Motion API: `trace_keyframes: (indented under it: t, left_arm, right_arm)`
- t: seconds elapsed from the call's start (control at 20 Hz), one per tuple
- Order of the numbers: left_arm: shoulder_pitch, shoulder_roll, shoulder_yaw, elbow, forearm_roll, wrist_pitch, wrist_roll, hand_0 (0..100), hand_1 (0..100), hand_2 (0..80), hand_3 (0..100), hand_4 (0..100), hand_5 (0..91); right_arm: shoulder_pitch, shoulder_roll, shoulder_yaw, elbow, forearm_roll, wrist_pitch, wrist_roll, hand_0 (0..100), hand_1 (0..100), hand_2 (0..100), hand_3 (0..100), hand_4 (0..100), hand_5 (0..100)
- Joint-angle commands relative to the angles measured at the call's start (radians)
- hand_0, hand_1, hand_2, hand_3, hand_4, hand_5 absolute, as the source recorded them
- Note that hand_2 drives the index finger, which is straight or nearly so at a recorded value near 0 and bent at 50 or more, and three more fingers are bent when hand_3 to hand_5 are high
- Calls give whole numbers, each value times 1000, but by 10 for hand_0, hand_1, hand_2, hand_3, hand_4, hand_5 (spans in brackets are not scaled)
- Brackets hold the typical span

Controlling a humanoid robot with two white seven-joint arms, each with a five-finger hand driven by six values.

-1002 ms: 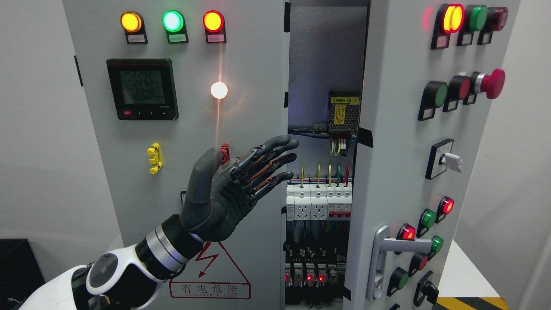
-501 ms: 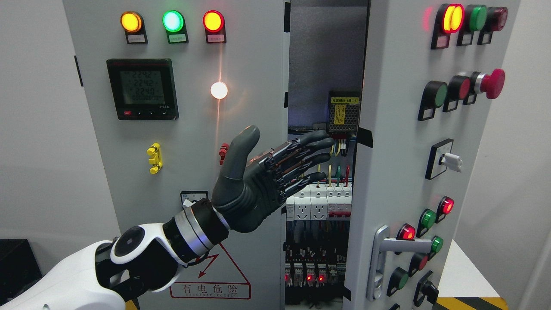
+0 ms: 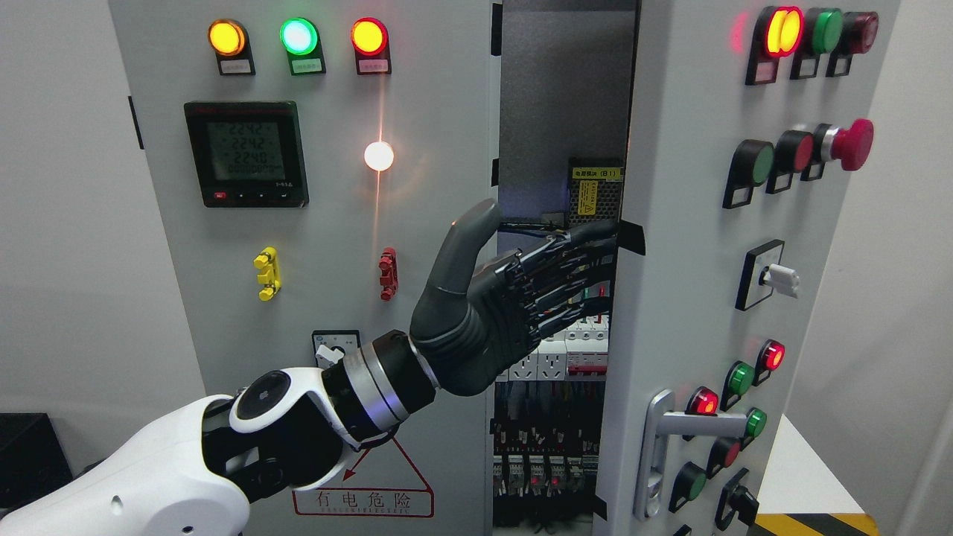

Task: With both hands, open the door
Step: 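Push the button door's inner edge outward with the left hand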

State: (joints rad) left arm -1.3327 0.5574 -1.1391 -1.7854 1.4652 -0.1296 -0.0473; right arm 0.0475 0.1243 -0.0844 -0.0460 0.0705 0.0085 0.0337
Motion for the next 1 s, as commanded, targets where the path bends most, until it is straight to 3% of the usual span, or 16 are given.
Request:
trace_keyframes:
  t: [0.0,0.95]
  left_arm:
    - [-26,-65,-30,-6,29,-1,0,0,0,0,0,0,0]
    - [-28,-129,-36,-26,30,-1,0,0,0,0,0,0,0]
  right_arm:
    - [0,0,0,0,0,-1,0,0,0,0,0,0,0]
    - [0,0,0,0,0,-1,0,0,0,0,0,0,0]
